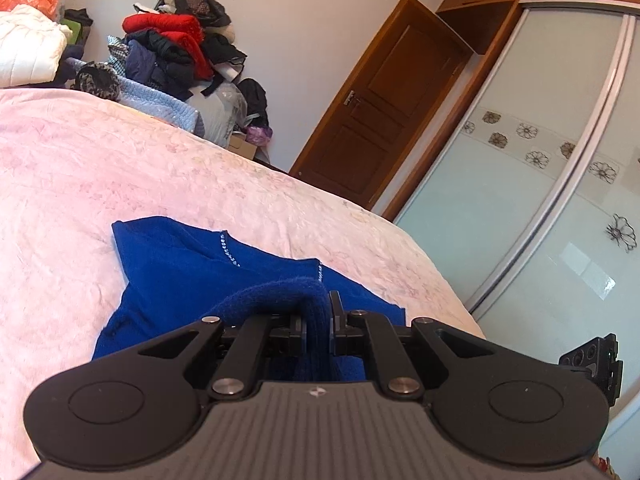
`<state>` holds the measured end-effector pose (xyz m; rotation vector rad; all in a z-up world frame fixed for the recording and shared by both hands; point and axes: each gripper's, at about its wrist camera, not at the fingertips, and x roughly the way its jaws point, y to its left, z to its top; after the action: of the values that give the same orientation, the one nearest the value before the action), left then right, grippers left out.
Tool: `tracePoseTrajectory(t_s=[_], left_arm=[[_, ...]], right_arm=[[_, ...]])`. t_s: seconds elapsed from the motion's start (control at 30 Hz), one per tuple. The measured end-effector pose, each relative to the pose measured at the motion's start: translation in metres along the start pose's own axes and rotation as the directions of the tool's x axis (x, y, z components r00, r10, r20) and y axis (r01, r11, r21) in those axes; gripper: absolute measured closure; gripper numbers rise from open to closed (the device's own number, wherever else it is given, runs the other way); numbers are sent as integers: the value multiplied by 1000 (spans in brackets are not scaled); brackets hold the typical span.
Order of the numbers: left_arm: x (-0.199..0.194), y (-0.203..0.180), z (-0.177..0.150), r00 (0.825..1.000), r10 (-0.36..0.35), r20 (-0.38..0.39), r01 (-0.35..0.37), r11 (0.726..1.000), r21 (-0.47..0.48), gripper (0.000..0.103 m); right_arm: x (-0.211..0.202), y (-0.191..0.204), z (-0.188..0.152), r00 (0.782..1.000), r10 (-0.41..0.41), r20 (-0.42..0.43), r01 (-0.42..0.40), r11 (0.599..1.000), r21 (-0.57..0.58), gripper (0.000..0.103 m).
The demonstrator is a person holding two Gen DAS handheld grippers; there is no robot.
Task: Fold small clothes
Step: 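Lay the held hem down near the beaded collar with both grippers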
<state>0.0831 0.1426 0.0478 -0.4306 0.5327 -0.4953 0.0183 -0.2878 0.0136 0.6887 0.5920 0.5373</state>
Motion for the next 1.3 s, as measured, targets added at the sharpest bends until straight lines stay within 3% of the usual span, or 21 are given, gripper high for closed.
tracePoseTrajectory(t_s=[0.1, 0.27, 0.6, 0.9, 1.3], left_arm=[[16, 5, 7, 1000, 20, -7, -21, 1000, -11, 94], [37, 11, 18, 999, 47, -15, -47, 999, -1, 94], [78, 28, 40, 995, 88, -48, -89, 996, -14, 94], [113, 37, 53, 988, 120, -97, -120, 993, 12, 94], [151, 59, 60, 980, 146, -137, -152, 988, -34, 94]], right_arm=[[14, -9, 11, 998, -60, 12, 60, 998, 21, 86], [36, -31, 24, 995, -93, 23, 91, 992, 88, 86], [61, -45, 47, 997, -72, 36, 69, 994, 89, 86], [82, -65, 65, 995, -80, 54, 71, 985, 156, 86], [112, -88, 81, 993, -109, 38, 99, 972, 215, 86]])
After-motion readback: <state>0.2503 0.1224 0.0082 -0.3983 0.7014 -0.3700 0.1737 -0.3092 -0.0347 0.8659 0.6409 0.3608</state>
